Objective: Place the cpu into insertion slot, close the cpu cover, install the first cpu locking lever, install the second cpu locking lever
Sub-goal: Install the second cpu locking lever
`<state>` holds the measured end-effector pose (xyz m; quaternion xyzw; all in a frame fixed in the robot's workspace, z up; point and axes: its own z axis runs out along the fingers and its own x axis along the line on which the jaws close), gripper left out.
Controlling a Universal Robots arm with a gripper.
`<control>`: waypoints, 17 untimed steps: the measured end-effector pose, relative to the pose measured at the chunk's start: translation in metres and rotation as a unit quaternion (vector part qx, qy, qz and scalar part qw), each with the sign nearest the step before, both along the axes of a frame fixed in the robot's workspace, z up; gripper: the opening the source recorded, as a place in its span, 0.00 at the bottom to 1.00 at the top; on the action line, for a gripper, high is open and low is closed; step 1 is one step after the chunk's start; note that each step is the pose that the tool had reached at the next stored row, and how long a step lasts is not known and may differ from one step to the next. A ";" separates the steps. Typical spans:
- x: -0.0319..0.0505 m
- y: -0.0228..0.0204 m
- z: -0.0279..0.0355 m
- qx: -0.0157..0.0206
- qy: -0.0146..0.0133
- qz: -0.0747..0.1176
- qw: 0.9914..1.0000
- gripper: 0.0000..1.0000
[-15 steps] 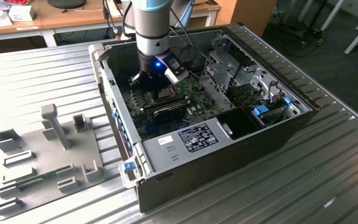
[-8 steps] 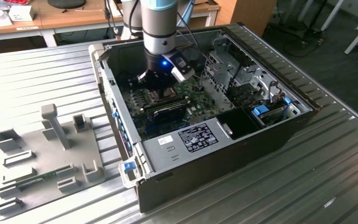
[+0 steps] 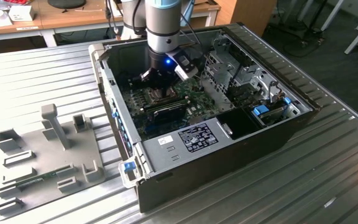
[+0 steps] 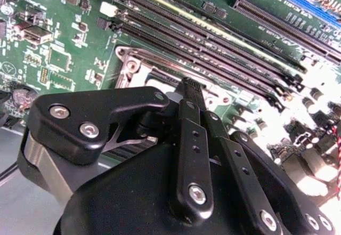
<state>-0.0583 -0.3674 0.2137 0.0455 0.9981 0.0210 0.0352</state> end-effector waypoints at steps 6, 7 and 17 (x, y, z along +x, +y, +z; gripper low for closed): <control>0.0000 0.0059 0.0081 0.000 0.000 0.000 1.000 0.11; 0.0000 0.0073 0.0088 0.000 0.000 0.000 1.000 0.11; 0.0066 0.0208 0.0091 0.000 0.001 0.000 1.000 0.11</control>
